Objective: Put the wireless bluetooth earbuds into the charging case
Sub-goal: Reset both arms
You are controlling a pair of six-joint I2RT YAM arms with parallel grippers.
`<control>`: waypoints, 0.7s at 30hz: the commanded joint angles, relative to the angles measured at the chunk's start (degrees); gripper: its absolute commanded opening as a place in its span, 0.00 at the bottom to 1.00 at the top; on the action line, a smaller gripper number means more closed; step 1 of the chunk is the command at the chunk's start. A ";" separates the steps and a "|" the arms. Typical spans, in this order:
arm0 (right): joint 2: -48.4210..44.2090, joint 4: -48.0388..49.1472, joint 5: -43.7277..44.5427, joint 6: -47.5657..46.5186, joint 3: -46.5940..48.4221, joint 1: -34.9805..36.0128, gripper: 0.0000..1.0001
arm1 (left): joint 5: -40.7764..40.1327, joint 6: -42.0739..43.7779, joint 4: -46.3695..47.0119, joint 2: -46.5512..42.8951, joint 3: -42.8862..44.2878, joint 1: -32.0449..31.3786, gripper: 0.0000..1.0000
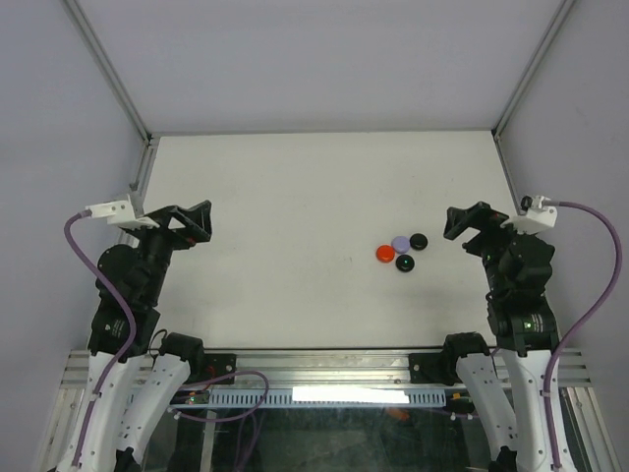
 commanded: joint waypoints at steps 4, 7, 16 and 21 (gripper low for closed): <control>-1.28 2.14 6.85 -9.26 -0.22 -0.19 0.99 | -2.92 0.59 5.26 -1.32 -1.42 0.56 0.99; -2.22 4.46 5.38 -9.61 -1.77 -0.16 0.99 | -2.98 0.38 7.00 -0.34 -3.47 0.58 0.99; -2.88 6.39 5.11 -10.32 -2.95 -0.20 0.99 | -3.46 0.62 8.20 0.79 -6.34 0.58 0.99; -3.89 8.01 4.41 -11.18 -4.16 -0.19 0.99 | -3.04 0.86 8.26 1.04 -6.63 0.58 0.99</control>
